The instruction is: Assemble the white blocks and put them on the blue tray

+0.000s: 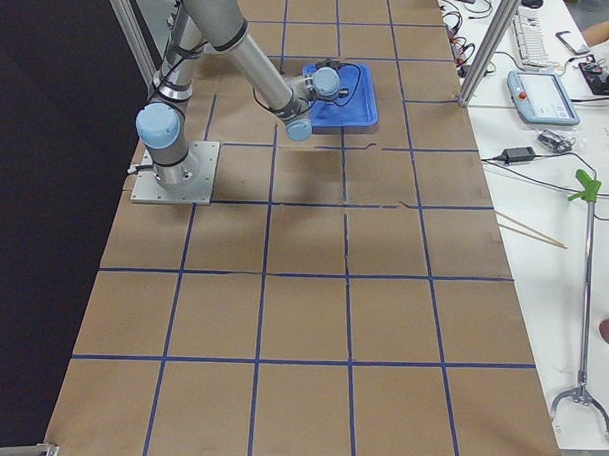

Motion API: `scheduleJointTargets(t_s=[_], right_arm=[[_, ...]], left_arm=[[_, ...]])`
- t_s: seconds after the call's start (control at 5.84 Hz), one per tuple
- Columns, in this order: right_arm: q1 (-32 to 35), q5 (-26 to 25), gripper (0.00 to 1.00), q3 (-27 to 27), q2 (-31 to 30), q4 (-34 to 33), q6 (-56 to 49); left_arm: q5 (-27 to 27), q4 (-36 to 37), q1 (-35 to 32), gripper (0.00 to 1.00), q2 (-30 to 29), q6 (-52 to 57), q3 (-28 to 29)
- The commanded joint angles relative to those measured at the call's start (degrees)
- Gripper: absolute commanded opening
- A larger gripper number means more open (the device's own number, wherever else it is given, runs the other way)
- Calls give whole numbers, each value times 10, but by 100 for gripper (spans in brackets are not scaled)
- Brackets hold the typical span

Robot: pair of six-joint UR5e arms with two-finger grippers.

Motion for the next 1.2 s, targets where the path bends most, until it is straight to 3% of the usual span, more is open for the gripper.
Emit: scheduleJointTargets(t_s=[0.0,1.03], right_arm=[[0,1,21,-8,1,0,3],[0,-2,22,-13,2,8,4]], left_arm=[[2,-3,0,99,3,1,0],[0,-5,0,99,5,1,-1]])
